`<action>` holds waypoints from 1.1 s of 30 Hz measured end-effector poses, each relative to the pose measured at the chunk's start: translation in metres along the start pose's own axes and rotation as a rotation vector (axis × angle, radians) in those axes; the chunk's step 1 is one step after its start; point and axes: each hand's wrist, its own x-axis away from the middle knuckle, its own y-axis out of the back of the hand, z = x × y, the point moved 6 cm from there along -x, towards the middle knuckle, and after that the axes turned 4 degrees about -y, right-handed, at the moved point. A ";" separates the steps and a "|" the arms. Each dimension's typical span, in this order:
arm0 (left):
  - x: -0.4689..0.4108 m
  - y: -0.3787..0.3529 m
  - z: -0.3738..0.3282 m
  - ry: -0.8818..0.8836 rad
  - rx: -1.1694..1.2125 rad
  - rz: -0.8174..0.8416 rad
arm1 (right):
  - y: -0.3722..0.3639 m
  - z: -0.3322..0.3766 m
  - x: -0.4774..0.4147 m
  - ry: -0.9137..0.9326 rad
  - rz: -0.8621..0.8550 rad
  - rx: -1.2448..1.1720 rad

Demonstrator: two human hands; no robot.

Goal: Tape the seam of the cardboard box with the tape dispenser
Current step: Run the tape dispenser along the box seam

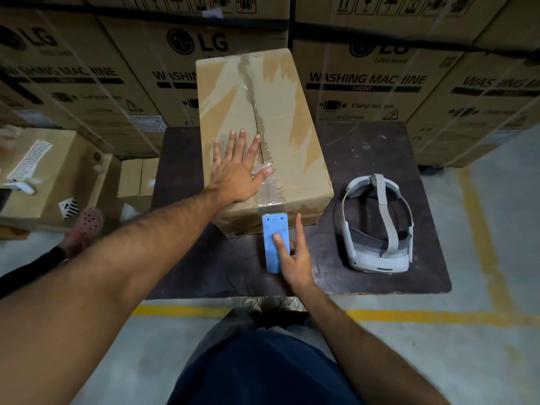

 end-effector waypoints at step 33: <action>-0.004 -0.009 0.000 -0.005 -0.050 -0.037 | 0.023 0.026 0.065 0.010 -0.053 0.145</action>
